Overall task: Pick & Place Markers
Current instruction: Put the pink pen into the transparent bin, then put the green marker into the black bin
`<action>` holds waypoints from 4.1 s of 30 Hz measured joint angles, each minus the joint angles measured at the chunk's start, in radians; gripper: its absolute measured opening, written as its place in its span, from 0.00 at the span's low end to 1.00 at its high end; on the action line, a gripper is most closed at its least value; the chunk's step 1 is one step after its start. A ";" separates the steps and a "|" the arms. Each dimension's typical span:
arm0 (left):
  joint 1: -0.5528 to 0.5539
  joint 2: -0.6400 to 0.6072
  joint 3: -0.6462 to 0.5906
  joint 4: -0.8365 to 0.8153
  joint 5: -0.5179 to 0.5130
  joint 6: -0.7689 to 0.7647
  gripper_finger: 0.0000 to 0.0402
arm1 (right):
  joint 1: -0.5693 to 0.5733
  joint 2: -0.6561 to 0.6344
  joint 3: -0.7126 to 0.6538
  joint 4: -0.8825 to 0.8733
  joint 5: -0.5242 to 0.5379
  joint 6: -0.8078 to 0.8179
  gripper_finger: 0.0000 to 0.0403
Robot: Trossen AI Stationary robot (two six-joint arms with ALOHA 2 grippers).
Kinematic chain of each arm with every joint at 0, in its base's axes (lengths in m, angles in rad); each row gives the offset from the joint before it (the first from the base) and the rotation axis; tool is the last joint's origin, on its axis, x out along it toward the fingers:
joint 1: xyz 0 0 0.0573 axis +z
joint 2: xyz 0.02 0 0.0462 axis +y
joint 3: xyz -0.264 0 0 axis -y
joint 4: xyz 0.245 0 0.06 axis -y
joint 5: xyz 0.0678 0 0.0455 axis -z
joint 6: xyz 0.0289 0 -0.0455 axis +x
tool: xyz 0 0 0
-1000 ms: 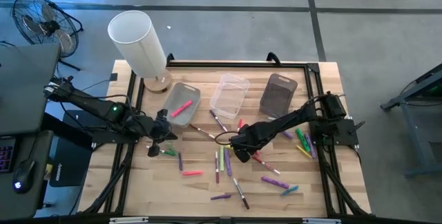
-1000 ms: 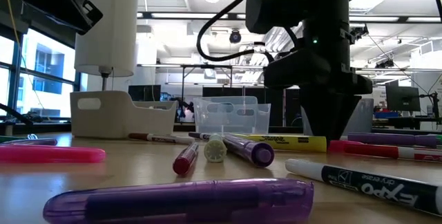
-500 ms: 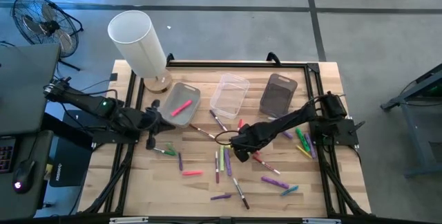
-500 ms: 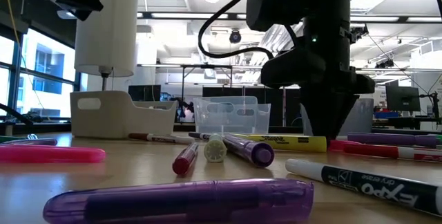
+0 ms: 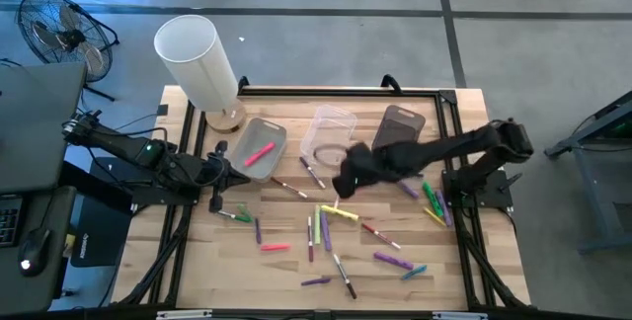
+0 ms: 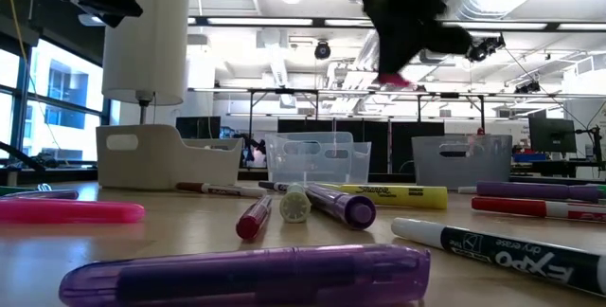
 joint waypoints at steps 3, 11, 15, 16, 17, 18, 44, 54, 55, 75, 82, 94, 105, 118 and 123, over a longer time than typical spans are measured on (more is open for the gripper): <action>0.000 0.000 0.000 0.001 -0.023 0.000 0.00 | -0.082 0.004 0.096 0.001 0.015 -0.138 0.06; 0.000 -0.024 0.000 0.002 -0.077 -0.003 0.00 | -0.317 0.209 0.328 -0.011 -0.087 -0.429 0.06; 0.000 -0.031 0.000 0.003 -0.087 -0.004 0.00 | -0.381 0.331 0.340 -0.034 -0.167 -0.468 0.06; 0.000 -0.031 0.000 0.003 -0.090 -0.004 0.00 | -0.391 0.352 0.334 -0.037 -0.172 -0.474 0.06; 0.000 -0.031 0.000 0.002 -0.090 -0.004 0.00 | -0.400 0.369 0.326 -0.037 -0.181 -0.478 0.06; 0.000 -0.031 0.000 0.002 -0.090 -0.004 0.00 | -0.406 0.384 0.322 -0.039 -0.186 -0.480 0.07; 0.000 -0.026 0.000 0.007 -0.122 -0.101 0.39 | -0.323 0.230 0.314 -0.121 -0.149 -0.472 0.22; -0.001 0.124 0.058 -0.051 -0.104 -0.113 0.41 | -0.049 0.018 0.089 -0.025 -0.107 -0.427 0.20; -0.001 0.160 0.078 -0.074 -0.098 -0.113 0.41 | -0.018 -0.022 0.032 0.015 -0.105 -0.383 0.20; -0.099 0.729 0.278 -0.569 0.306 -0.236 0.41 | 0.458 -0.409 -0.458 0.244 0.189 0.115 0.05; -0.184 0.776 0.269 -0.526 0.254 -0.285 0.41 | 0.458 -0.409 -0.458 0.244 0.205 0.095 0.06; -0.184 0.776 0.047 -0.314 0.336 -0.367 0.41 | 0.457 -0.409 -0.458 0.258 0.201 0.078 0.06; -0.183 0.771 -0.038 -0.231 0.379 -0.401 0.29 | 0.457 -0.409 -0.458 0.285 0.208 0.078 0.06; -0.183 0.776 0.007 -0.250 0.454 -0.498 0.05 | 0.450 -0.409 -0.458 0.285 0.244 0.052 0.06; -0.185 0.754 0.116 -0.276 0.429 -0.499 0.05 | 0.439 -0.409 -0.458 0.286 0.249 0.052 0.06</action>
